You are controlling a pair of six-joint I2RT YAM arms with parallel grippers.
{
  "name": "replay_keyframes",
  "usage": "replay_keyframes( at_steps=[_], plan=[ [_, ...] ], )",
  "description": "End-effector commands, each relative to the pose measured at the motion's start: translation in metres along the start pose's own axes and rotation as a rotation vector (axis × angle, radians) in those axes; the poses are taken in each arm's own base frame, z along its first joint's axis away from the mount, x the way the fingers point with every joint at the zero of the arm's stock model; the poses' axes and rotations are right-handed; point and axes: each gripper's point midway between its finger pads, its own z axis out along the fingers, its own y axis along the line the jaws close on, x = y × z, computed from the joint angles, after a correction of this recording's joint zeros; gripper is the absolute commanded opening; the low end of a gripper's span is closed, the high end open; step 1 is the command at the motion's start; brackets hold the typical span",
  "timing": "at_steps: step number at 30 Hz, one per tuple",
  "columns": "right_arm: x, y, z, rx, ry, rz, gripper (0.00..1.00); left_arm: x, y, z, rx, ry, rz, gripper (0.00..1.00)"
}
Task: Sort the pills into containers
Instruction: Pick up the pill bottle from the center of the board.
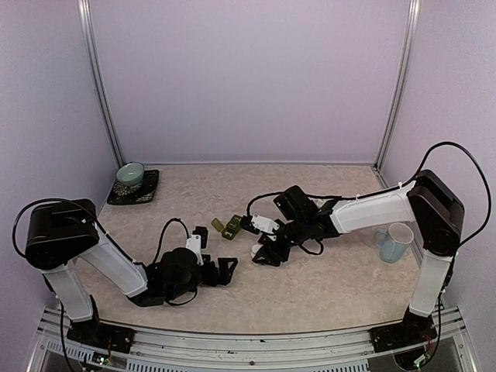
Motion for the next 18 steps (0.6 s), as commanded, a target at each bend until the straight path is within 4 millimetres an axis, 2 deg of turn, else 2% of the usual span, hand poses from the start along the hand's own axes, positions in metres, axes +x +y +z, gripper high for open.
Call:
replay_keyframes(
  at_steps=[1,5,18],
  plan=[
    [-0.012,-0.007,0.005,0.031,-0.006,-0.018,0.66,-0.002,0.000,-0.004,0.005,-0.019,-0.009,0.99],
    [-0.014,-0.007,0.007,0.024,-0.003,-0.020,0.63,-0.003,0.001,-0.005,0.003,-0.024,-0.010,0.99],
    [0.000,0.000,0.015,0.005,0.050,-0.028,0.62,-0.003,0.002,-0.005,0.002,-0.026,-0.010,0.99]
  ],
)
